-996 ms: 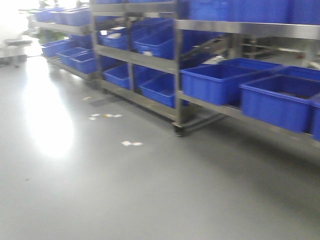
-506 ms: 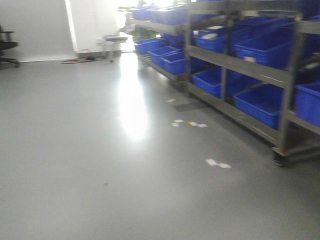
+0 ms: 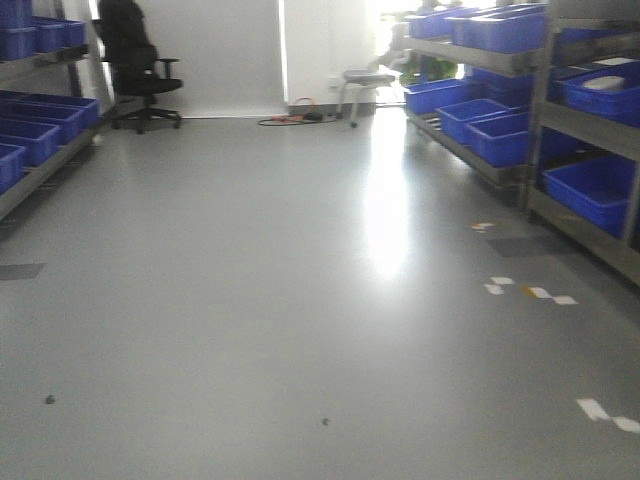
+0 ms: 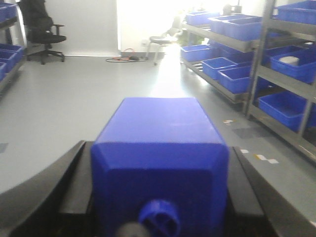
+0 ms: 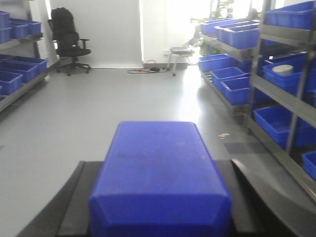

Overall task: Pick and sort blue part to right shelf
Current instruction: 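Turn the base and drive toward the shelf of blue bins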

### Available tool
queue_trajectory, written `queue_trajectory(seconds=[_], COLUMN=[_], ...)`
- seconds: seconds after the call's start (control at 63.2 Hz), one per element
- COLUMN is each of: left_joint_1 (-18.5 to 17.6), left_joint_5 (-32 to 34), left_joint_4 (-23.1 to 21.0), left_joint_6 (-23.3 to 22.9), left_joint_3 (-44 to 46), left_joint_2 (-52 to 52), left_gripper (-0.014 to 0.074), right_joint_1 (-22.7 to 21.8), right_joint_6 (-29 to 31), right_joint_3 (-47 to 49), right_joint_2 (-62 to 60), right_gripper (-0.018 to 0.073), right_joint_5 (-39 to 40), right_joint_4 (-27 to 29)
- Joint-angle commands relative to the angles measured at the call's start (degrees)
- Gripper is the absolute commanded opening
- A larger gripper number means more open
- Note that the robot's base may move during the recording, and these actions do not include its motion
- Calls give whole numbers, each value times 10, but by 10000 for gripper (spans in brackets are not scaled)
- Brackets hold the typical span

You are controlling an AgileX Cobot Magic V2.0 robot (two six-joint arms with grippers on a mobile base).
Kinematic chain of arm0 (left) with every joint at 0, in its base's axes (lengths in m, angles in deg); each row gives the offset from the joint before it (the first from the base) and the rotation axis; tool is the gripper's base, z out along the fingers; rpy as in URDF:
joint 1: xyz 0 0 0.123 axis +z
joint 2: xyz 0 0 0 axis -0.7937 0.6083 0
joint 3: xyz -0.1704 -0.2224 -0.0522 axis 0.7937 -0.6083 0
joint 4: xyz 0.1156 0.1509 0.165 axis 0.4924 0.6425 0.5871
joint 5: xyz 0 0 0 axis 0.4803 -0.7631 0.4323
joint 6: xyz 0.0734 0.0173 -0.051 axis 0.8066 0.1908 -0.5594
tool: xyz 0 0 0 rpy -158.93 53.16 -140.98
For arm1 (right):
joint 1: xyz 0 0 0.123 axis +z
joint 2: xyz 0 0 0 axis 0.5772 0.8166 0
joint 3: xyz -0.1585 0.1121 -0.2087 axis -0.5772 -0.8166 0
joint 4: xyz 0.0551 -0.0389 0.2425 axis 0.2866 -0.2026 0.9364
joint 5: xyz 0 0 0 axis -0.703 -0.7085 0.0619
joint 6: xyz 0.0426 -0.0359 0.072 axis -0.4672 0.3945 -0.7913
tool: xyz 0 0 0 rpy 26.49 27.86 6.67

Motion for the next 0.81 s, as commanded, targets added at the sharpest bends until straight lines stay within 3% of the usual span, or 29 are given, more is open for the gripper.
queue_trajectory(seconds=[0.0,0.791], left_joint_1=[-1,-1], left_joint_5=[53,53], left_joint_4=[-4,-4], left_joint_6=[1,1], left_joint_3=[17,17], left_joint_2=[5,5], left_gripper=[366,366], right_joint_1=[-2,-2], right_joint_6=[7,7], right_joint_3=[17,17], right_joint_2=[5,5], right_gripper=[412,412], right_joint_5=[54,54], right_joint_4=[-5,-5])
